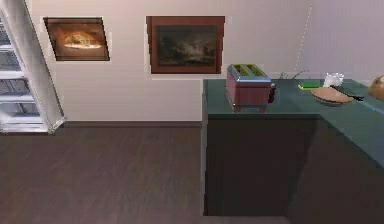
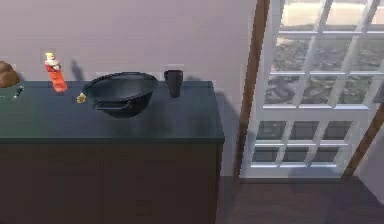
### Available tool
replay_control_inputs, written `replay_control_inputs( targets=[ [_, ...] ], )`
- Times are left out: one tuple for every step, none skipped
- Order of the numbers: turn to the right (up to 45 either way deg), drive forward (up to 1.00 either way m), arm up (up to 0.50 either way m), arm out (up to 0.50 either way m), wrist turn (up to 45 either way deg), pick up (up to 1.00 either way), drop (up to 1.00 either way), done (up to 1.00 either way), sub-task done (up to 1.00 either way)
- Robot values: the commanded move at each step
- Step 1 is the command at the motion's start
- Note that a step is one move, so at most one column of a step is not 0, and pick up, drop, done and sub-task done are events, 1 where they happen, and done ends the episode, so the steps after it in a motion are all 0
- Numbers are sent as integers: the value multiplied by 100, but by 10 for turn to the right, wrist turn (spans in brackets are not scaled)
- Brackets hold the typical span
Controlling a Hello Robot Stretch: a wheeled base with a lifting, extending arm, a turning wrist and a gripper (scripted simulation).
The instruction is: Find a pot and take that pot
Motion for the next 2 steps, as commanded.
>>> replay_control_inputs(
  targets=[
    [-150,0,0,0,0,0,0,0,0],
    [0,0,50,0,0,0,0,0,0]
  ],
)
